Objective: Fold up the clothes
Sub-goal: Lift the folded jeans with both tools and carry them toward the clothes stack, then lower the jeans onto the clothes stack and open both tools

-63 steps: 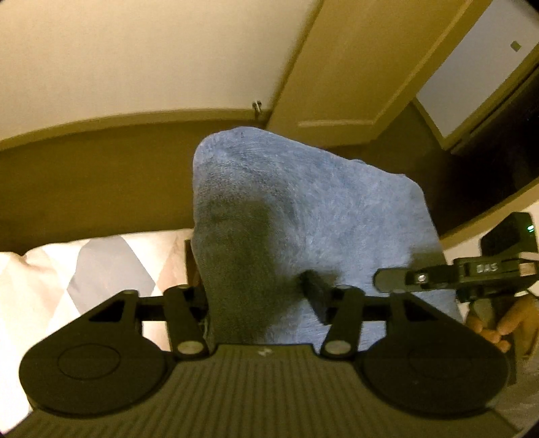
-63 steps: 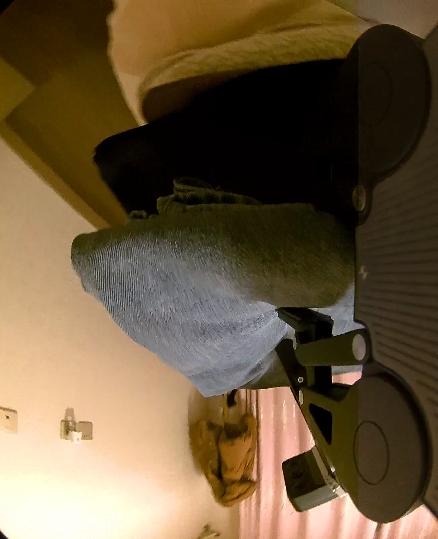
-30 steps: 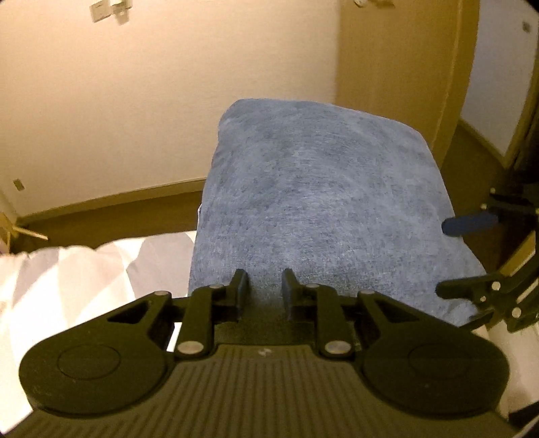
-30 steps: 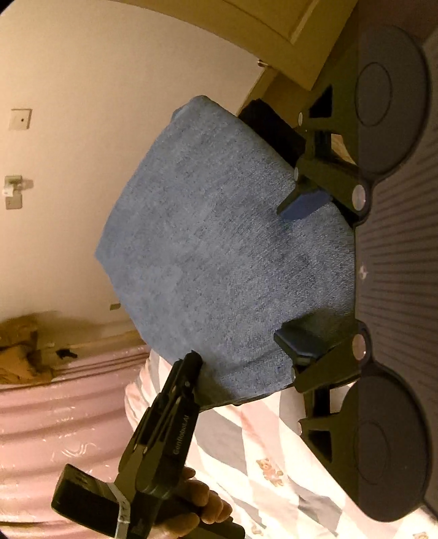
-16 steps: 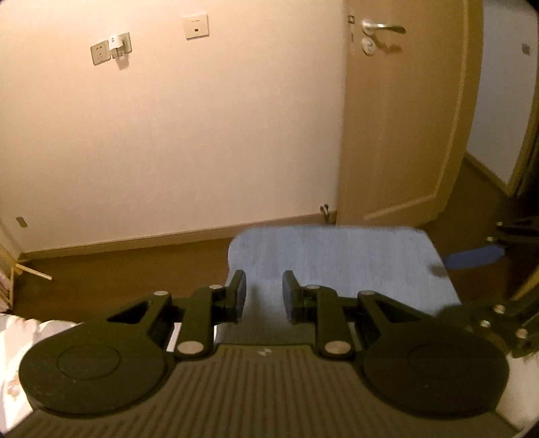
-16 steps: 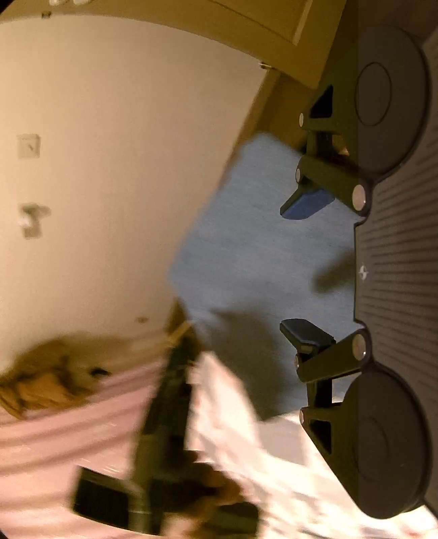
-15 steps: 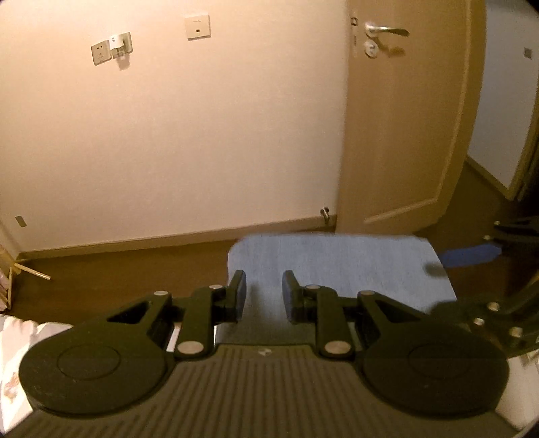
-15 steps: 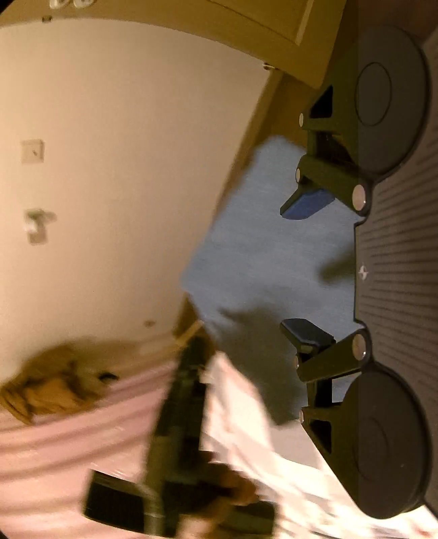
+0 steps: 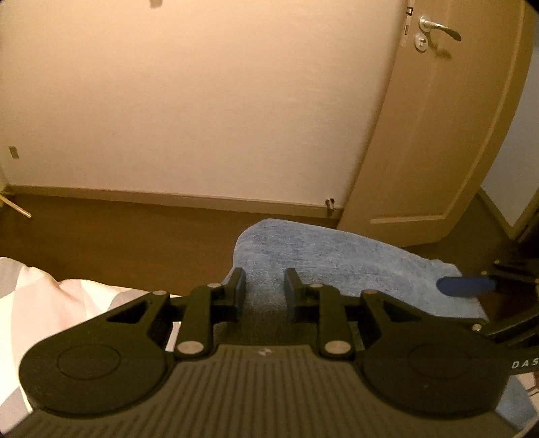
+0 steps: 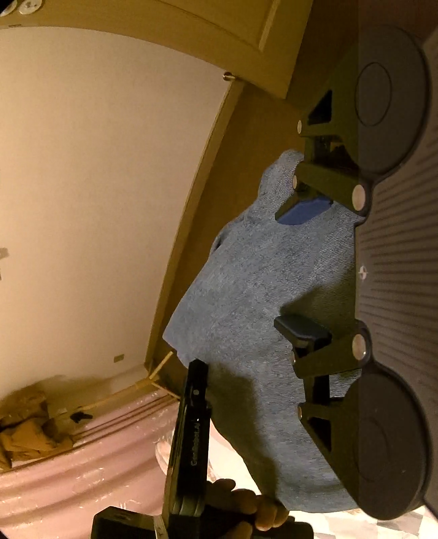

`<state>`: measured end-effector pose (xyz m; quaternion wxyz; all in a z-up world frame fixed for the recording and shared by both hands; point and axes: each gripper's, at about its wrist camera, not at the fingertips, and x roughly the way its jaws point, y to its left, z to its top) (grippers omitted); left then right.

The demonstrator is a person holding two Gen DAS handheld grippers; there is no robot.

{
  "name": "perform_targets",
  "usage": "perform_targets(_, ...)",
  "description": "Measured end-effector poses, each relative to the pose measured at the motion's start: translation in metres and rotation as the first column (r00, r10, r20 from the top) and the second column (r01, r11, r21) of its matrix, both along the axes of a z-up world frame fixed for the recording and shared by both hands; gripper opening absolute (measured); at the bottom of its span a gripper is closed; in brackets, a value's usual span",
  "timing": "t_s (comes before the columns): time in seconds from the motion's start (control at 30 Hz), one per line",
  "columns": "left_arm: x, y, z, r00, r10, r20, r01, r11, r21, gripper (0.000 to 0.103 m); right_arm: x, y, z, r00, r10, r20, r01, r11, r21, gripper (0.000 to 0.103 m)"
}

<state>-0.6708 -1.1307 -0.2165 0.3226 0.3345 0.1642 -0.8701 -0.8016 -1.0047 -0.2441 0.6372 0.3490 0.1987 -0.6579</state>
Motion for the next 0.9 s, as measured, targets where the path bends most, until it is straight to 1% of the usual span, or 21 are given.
perform_targets(0.1,0.003,0.011,0.003,1.000,0.003,-0.003,-0.003,0.999,-0.034,0.023,0.007,-0.007,0.004,1.000,0.003,-0.009,-0.003,1.000,0.003,0.062)
perform_targets(0.2,0.015,0.029,0.018,1.000,0.009,-0.024,-0.011,0.997,-0.083,0.021,0.012,-0.006,0.013,0.999,0.023,-0.033,-0.023,1.000,-0.011,0.063)
perform_targets(0.3,0.033,0.053,0.036,0.999,-0.001,-0.036,-0.003,0.994,-0.112,0.020,0.017,0.021,0.031,0.997,0.046,-0.055,-0.050,0.996,-0.074,0.063)
perform_targets(0.37,0.049,0.072,0.045,0.999,0.000,-0.042,-0.006,0.992,-0.125,0.020,0.024,0.033,0.040,0.997,0.073,-0.025,-0.075,0.992,-0.105,0.063)
perform_targets(0.43,0.064,0.088,0.048,0.999,0.012,-0.036,-0.016,0.991,-0.130,0.020,0.032,0.046,0.047,0.994,0.103,-0.018,-0.105,0.988,-0.116,0.063)
perform_targets(0.53,0.078,0.100,0.035,0.998,0.065,0.021,-0.063,0.994,-0.088,0.020,0.045,0.062,0.051,0.990,0.142,-0.008,-0.142,0.983,-0.115,0.063)
perform_targets(0.6,0.087,0.104,0.020,0.995,0.097,0.028,-0.095,0.994,-0.057,0.021,0.052,0.070,0.045,0.987,0.162,-0.019,-0.164,0.982,-0.090,0.067)
perform_targets(0.67,0.088,0.113,0.007,0.992,0.115,0.045,-0.112,0.991,-0.069,0.021,0.055,0.073,0.034,0.986,0.166,-0.027,-0.167,0.985,-0.042,0.074)
perform_targets(0.77,0.093,0.122,0.000,0.987,0.156,0.043,-0.152,0.985,-0.077,0.021,0.062,0.076,0.024,0.979,0.201,-0.037,-0.202,0.979,-0.016,0.075)
perform_targets(0.83,0.091,0.128,-0.001,0.986,0.159,0.056,-0.154,0.984,-0.089,0.021,0.068,0.085,0.023,0.972,0.220,-0.079,-0.222,0.975,-0.020,0.076)
perform_targets(0.9,0.084,0.132,-0.004,0.984,0.162,0.077,-0.153,0.982,-0.107,0.021,0.069,0.089,0.019,0.970,0.225,-0.094,-0.228,0.973,-0.021,0.076)
